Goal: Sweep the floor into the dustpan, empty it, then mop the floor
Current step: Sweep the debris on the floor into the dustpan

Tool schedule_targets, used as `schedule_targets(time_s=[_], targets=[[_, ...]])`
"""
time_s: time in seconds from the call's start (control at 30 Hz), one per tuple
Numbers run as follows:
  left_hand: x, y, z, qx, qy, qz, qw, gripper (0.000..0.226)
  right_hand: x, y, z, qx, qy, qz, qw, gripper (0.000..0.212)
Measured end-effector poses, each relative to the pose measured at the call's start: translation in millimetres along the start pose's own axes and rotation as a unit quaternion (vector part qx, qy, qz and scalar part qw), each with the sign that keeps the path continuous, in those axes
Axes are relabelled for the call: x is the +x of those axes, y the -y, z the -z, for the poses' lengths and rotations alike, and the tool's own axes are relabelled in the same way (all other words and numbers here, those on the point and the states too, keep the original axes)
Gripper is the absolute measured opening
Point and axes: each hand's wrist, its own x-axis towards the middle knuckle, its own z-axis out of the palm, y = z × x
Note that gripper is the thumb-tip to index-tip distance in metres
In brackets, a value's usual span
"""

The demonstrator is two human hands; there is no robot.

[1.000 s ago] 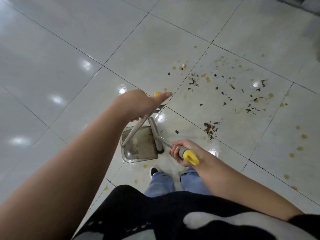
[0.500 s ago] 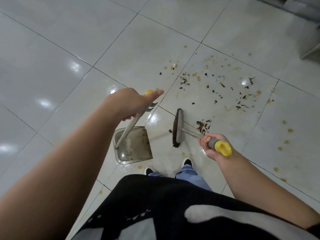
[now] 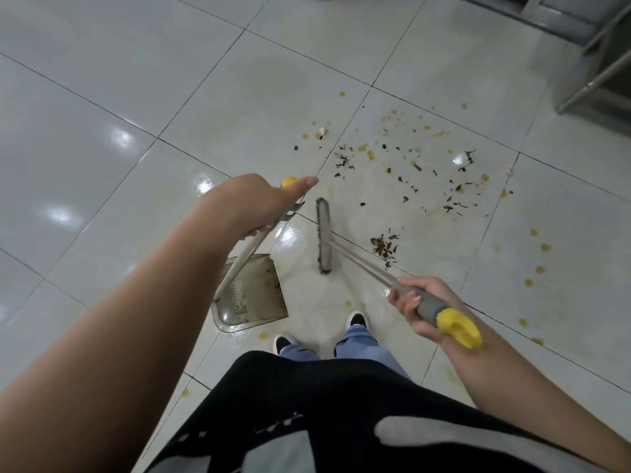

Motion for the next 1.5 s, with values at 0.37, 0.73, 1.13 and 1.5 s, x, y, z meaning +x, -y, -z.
schedule_targets(time_s=[0.37, 0.73, 1.13, 1.5], targets=[[-6.1, 9.3, 2.2, -0.005, -0.003, 0.002, 1.0, 0.08, 70.0, -57.4, -1.6, -0.257, -0.103, 0.119, 0.953, 0.055], [3.5, -1.6, 2.7, 0.008, -0.008, -0.009, 1.0, 0.082, 36.1, -33.9, 29.2, -0.099, 0.001, 0.078, 0.992, 0.033], [-0.3, 2.0, 0.9, 0.005, -0.01, -0.009, 1.0, 0.08, 67.3, -71.8, 40.6, -0.352, -0.111, 0.052, 0.928, 0.062], [1.1, -2.9, -3.3, 0.019, -0.005, -0.019, 1.0, 0.081, 23.4, -71.8, 67.9, -0.384, -0.122, 0.118, 0.908, 0.061]])
